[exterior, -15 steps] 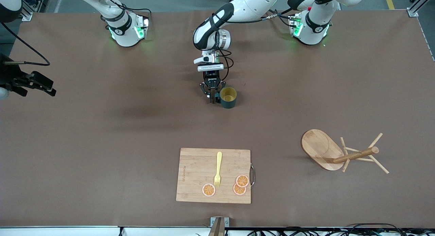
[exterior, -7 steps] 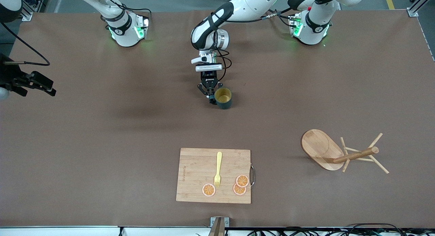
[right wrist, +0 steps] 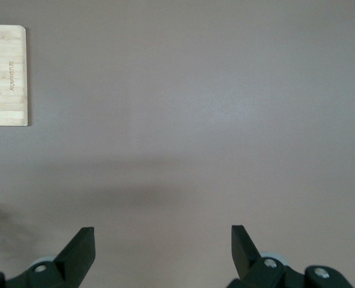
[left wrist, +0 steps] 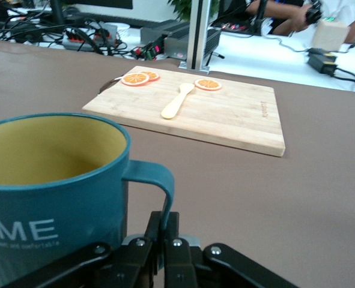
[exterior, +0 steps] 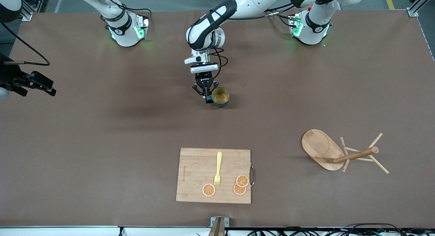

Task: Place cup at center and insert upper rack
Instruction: 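Lift the mug with the left gripper and carry it to the wooden stand, then hang the mug handle onto a stand peg with the left gripper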

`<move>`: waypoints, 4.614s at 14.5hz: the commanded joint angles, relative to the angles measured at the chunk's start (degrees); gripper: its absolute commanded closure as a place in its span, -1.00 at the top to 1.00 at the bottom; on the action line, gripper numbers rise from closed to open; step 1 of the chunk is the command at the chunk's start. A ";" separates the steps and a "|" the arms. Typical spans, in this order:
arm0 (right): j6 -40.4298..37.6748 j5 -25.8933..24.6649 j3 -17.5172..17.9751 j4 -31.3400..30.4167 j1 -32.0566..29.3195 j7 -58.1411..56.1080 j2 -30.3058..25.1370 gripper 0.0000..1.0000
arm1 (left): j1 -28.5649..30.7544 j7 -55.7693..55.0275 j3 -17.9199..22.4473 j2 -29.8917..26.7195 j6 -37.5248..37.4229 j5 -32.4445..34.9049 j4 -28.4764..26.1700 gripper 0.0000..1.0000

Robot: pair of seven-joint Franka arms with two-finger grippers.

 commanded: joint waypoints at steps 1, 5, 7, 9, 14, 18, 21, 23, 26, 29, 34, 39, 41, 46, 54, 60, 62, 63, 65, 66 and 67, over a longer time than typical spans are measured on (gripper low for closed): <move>-0.33 -0.89 -0.07 -0.54 0.27 -0.22 -0.91 1.00 | 1.51 7.40 -0.55 -3.30 1.97 -8.46 2.93 -0.99; -0.33 -0.89 0.02 -0.63 0.27 -0.30 -0.91 1.00 | 5.10 14.71 -0.55 -9.36 4.60 -23.74 8.38 -0.99; -0.33 -0.89 0.02 -0.54 0.45 -0.30 -0.91 1.00 | 8.26 15.51 -0.55 -12.70 7.33 -30.96 10.93 -0.99; -0.24 -0.89 0.11 -0.45 0.62 -0.30 -0.91 1.00 | 11.51 15.42 -0.55 -15.52 9.26 -37.55 11.82 -0.99; -0.33 -0.89 0.11 -0.54 0.45 -0.30 -0.91 1.00 | 22.67 15.42 -0.55 -21.06 18.57 -52.06 12.08 -0.99; -0.33 -0.81 0.11 -0.54 0.53 -0.30 -0.91 1.00 | 31.02 16.04 -0.81 -24.48 23.59 -58.75 9.99 -0.99; -0.33 -0.81 0.19 -0.54 0.62 -0.30 -0.91 1.00 | 40.84 20.67 -6.06 -27.21 30.09 -63.93 5.33 -0.99; -0.33 -0.81 0.19 -0.54 0.71 -0.30 -1.00 1.00 | 49.97 25.85 -13.25 -27.04 30.10 -67.79 4.70 -0.99; -0.50 -0.89 0.19 -0.63 0.62 -0.30 -1.00 1.00 | 65.36 37.09 -24.33 -26.87 30.10 -73.60 2.17 -0.99; -0.50 -0.89 0.11 -0.63 0.62 -0.30 -1.00 1.00 | 77.84 47.38 -32.78 -26.34 29.66 -79.75 -0.83 -0.99; -0.24 -7.37 0.63 -0.63 2.72 0.39 -1.09 1.00 | 88.24 64.78 -36.41 -25.20 28.61 -94.24 -3.91 -0.99; -0.33 -4.69 0.02 -0.71 2.03 0.57 -1.00 1.00 | 93.96 80.36 -36.32 -23.62 23.77 -106.82 -4.79 -0.99; -0.59 -0.73 0.02 -0.98 0.28 0.49 -1.00 1.00 | 95.63 80.81 -36.32 -22.57 23.77 -109.64 -4.79 -0.99; -0.50 -0.81 0.02 -0.98 0.19 0.40 -1.09 1.00 | 96.96 80.90 -36.06 -19.48 23.77 -112.63 -4.70 -0.99; -0.41 -1.42 0.11 -3.08 0.18 0.13 -2.22 1.00 | 97.66 80.81 -35.97 -15.36 27.90 -112.73 -3.83 -0.99; -2.08 -1.42 0.11 -3.61 0.27 0.31 -4.43 1.00 | 97.75 80.55 -35.00 -15.26 27.99 -112.73 -4.09 -0.99; -1.39 -1.42 0.11 -4.83 0.27 0.14 -5.21 1.00 | 98.36 80.37 -35.00 -15.26 27.99 -112.73 -4.18 -0.99; -0.60 -1.42 0.11 -5.72 0.27 0.14 -5.91 1.00 | 98.36 80.46 -34.83 -15.26 27.99 -112.73 -4.09 -0.99; 0.11 -1.42 0.11 -8.35 0.19 0.22 -7.84 1.00 | 98.36 80.55 -33.86 -15.26 27.99 -112.73 -4.00 -0.99; 0.98 -1.42 0.19 -9.93 0.18 0.31 -8.99 1.00 | 98.28 80.64 -33.68 -15.09 27.99 -112.64 -3.91 -0.99; 2.30 -1.42 0.11 -11.86 0.10 0.40 -10.22 1.00 | 98.28 80.72 -33.07 -14.83 28.08 -112.64 -3.83 -0.99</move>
